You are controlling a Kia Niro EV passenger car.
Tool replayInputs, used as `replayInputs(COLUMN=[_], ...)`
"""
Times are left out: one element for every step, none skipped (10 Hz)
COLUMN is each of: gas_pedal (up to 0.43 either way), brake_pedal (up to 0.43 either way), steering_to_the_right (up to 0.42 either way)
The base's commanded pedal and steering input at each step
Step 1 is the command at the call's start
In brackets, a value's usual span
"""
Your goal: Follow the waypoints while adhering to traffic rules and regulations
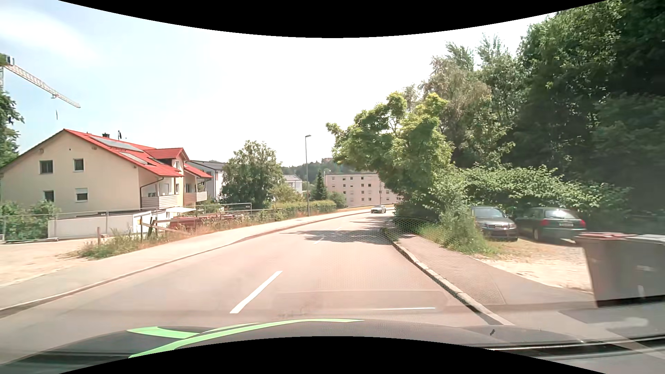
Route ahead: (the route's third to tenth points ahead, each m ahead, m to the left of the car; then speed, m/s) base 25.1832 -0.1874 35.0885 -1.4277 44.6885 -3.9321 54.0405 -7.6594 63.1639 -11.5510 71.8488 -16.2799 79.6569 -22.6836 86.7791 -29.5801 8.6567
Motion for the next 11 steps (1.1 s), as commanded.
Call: replayInputs(gas_pedal=[0.000, 0.000, 0.000, 0.000, 0.000, 0.000, 0.000, 0.000, 0.000, 0.000, 0.000], brake_pedal=[0.000, 0.000, 0.000, 0.000, 0.000, 0.000, 0.000, 0.000, 0.000, 0.000, 0.000], steering_to_the_right=[0.026, 0.027, 0.026, 0.027, 0.027, 0.027, 0.027, 0.027, 0.027, 0.027, 0.028])
